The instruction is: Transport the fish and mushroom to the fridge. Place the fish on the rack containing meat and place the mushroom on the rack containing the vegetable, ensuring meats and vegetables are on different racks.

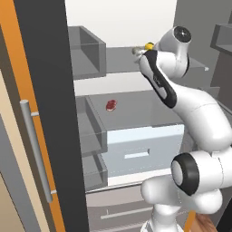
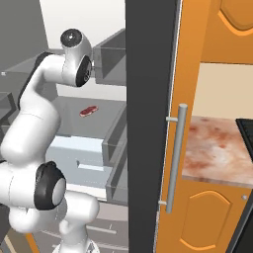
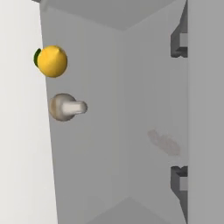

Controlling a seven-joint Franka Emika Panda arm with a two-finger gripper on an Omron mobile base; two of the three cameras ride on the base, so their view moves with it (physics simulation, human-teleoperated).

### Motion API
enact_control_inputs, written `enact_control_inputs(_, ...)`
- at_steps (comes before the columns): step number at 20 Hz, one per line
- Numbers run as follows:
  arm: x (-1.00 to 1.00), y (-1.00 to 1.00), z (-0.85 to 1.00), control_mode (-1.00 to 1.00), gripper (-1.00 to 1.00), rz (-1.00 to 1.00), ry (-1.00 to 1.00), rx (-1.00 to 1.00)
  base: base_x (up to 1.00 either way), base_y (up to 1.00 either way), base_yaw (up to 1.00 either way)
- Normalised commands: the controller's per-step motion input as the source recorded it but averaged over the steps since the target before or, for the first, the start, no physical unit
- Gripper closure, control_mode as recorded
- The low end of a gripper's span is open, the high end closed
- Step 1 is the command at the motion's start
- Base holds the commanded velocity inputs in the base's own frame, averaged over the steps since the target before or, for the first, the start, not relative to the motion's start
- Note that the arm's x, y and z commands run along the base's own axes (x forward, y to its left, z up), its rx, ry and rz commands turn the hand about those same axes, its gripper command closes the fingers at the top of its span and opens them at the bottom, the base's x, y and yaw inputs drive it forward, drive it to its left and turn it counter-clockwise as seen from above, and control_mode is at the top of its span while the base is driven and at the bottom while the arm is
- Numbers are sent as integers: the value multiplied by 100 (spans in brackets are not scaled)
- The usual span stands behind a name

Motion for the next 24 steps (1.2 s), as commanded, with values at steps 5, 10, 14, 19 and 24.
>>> enact_control_inputs(5,-100,0,0,-100,-100,0,0,-7,0,0,0)
enact_control_inputs(10,-100,0,0,-100,-100,0,-1,-5,0,0,0)
enact_control_inputs(14,-100,0,4,-100,-100,0,-1,-2,0,0,0)
enact_control_inputs(19,-100,0,22,-100,-100,0,-2,0,0,0,0)
enact_control_inputs(24,-100,2,22,-100,-100,0,0,0,0,0,0)
